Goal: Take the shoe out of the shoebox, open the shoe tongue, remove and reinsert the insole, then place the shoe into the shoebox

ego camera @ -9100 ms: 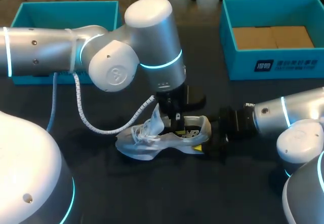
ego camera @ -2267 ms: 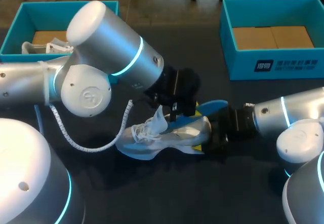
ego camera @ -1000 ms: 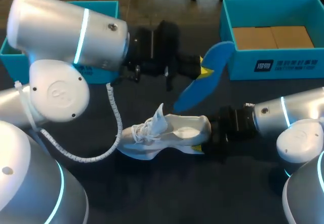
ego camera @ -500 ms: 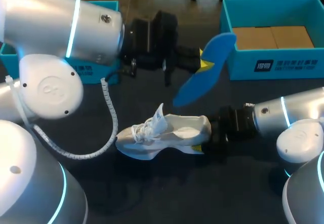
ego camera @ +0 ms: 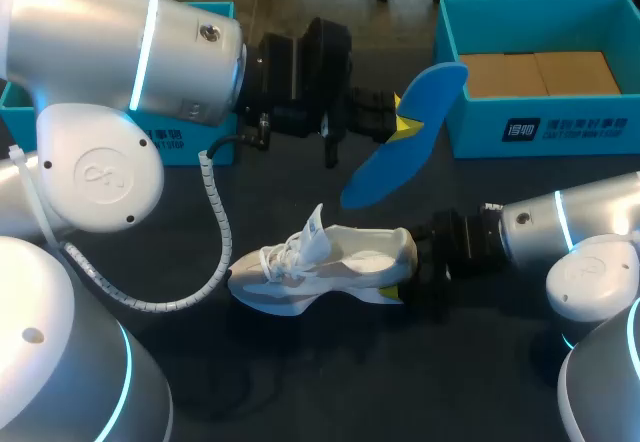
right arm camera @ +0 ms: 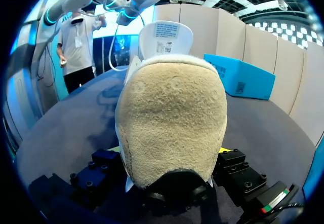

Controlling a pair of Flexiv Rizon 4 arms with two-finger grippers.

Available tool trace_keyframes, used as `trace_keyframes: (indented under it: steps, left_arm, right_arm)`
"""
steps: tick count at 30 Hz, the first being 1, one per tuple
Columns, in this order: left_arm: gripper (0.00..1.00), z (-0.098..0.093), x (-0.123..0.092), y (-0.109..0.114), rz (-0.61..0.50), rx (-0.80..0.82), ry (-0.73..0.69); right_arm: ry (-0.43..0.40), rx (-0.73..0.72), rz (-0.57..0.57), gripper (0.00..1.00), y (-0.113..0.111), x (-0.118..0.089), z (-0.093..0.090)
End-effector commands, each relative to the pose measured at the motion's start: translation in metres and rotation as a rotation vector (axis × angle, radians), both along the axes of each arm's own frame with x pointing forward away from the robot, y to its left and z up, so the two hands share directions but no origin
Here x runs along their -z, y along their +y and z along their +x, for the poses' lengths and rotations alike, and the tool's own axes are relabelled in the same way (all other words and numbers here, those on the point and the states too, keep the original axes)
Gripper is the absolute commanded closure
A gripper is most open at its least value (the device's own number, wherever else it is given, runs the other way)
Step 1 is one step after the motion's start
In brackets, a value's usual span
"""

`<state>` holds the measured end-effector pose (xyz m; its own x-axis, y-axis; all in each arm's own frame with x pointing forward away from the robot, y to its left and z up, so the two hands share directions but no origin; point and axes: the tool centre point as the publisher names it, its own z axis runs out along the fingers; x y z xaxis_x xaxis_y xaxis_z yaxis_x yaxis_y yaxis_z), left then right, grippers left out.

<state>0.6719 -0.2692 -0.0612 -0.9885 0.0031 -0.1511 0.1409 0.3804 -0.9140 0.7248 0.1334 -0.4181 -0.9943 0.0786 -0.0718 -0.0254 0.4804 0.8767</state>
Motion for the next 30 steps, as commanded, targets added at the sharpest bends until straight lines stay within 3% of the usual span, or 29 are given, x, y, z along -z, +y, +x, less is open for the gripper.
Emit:
trace_keyframes:
  steps: [1,10,20,30]
  left_arm:
    - [1.00,0.006,-0.013,0.003,-0.023,-0.019,0.094]
    - [1.00,0.003,-0.057,0.008,-0.034,0.012,0.375]
    - [1.00,-0.003,-0.089,0.026,-0.067,0.050,0.640]
    - [1.00,-0.014,-0.127,0.043,-0.161,0.002,0.886]
  right_arm:
    - [0.000,0.002,-0.006,1.00,0.001,-0.001,0.000]
    - [0.000,0.002,-0.006,1.00,0.001,-0.001,0.000]
    - [0.000,0.002,-0.006,1.00,0.001,-0.001,0.000]
    - [0.000,0.002,-0.006,1.00,0.001,-0.001,0.000]
